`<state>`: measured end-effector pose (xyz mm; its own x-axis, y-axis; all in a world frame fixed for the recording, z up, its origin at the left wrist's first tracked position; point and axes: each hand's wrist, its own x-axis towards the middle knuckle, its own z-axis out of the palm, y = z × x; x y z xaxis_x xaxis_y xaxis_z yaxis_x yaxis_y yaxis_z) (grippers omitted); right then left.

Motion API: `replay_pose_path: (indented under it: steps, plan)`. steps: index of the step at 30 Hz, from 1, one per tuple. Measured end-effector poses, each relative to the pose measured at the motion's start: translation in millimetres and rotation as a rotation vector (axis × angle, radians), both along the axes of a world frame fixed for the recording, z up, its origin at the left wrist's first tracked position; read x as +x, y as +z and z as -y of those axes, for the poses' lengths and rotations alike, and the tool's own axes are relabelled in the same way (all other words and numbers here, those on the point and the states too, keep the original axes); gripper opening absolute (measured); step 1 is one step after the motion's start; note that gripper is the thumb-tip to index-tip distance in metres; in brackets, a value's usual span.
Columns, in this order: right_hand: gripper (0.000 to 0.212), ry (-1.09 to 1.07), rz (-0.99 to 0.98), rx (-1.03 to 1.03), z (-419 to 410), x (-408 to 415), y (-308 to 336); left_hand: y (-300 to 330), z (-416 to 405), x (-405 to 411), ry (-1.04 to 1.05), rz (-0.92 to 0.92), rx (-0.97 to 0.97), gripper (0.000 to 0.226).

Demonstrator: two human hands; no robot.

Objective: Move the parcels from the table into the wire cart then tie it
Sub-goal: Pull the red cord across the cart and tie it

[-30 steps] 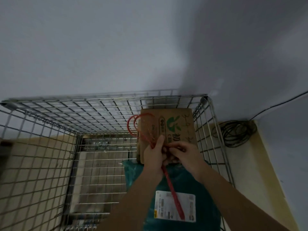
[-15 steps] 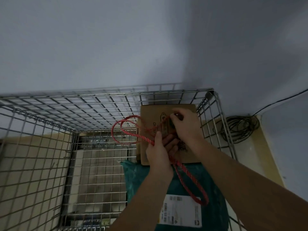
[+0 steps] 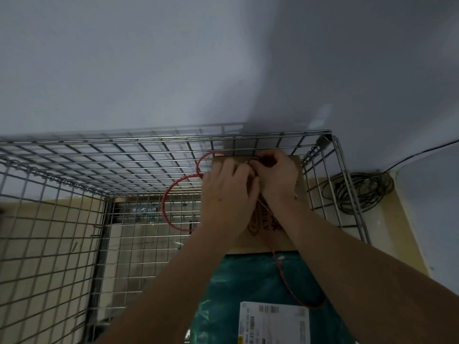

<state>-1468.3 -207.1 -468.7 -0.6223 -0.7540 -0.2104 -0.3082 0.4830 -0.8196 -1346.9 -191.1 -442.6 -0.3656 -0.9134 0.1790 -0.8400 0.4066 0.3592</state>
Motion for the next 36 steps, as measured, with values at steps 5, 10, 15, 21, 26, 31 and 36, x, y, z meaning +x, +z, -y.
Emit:
replay_pose_path:
  steps: [5,10,15,21,26,31,36]
  plan:
    - [0.012,-0.112,0.062,-0.062,3.2,2.3,-5.1,-19.7,41.1,-12.9,-0.008,0.196,0.081,0.032]
    - [0.016,-0.116,0.058,-0.04,6.4,3.3,-8.3,-26.9,50.9,-22.7,0.155,0.059,0.239,0.027]
    - [0.012,-0.037,-0.038,-0.016,4.9,2.5,-6.6,-26.7,54.4,-33.6,0.411,-0.109,0.342,0.019]
    - [0.018,0.011,0.006,0.017,1.1,-2.0,-2.0,-27.9,57.2,-48.8,0.572,-0.16,0.372,0.019]
    - [0.023,0.016,0.084,-0.006,-1.4,-1.3,-0.1,-36.8,42.6,-53.6,0.509,-0.104,0.244,0.027]
    - [0.023,-0.01,0.097,-0.02,-1.7,-5.4,-1.8,-45.4,38.6,-55.2,0.417,0.006,0.153,0.028]
    - [0.019,-0.124,0.118,-0.035,0.8,-7.6,-7.0,-48.8,34.5,-55.6,0.383,0.033,0.149,0.026]
